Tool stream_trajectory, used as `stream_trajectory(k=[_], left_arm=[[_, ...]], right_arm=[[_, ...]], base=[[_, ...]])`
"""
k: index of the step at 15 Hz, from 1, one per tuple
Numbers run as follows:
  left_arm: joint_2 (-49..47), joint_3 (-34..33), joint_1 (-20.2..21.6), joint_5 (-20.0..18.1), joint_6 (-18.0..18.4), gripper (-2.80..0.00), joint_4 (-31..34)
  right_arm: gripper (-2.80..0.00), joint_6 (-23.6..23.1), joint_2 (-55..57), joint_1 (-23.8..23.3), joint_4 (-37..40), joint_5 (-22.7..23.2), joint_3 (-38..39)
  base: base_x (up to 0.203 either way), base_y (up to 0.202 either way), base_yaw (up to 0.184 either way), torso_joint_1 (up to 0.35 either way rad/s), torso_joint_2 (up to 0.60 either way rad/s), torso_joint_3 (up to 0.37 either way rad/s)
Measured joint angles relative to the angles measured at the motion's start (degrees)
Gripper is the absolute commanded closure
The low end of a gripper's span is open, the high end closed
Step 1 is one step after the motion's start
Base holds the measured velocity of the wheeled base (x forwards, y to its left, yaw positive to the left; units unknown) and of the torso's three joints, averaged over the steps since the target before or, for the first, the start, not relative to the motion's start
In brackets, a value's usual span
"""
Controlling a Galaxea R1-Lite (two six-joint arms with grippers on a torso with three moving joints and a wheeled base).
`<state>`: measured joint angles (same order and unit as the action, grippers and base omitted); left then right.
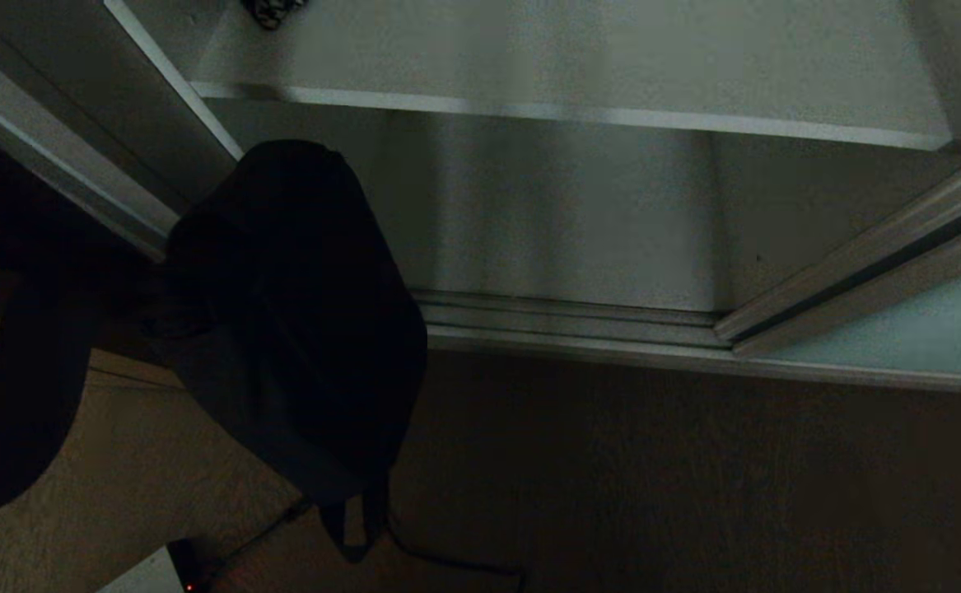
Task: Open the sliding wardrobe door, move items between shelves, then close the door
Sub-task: Place the bag on the higher shelf
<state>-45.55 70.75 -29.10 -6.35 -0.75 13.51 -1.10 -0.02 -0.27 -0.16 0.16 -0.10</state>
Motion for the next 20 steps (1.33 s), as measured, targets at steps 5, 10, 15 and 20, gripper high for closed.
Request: stream_trajectory(k=[5, 10, 15, 20], left_arm=[[0.5, -0.3, 0.0, -0.3, -0.5, 0.0, 2.4], [0.6, -0.3, 0.0, -0.4, -0.9, 0.0, 2.5], [1.1, 0.0, 0.0, -0.5, -0.6, 0.0, 2.1], [1.2, 1.2, -0.1, -2.2, 0.0, 0.0, 1.9]], right_arm=[[0.0, 0.0, 0.0, 0.0, 0.0, 0.0, 0.0], [0.0, 0.0, 0.0, 0.0, 0.0, 0.0, 0.0], [0.0, 0.0, 0.0, 0.0, 0.0, 0.0, 0.0], [0.0, 0.0, 0.0, 0.0, 0.0, 0.0, 0.0]], base=[[0.0, 0.0, 0.0, 0.003, 0.0, 0.199], [0.0, 0.0, 0.0, 0.001, 0.0, 0.202], [0.0, 0.0, 0.0, 0.002, 0.0, 0.201], [0.0, 0.0, 0.0, 0.002, 0.0, 0.178]])
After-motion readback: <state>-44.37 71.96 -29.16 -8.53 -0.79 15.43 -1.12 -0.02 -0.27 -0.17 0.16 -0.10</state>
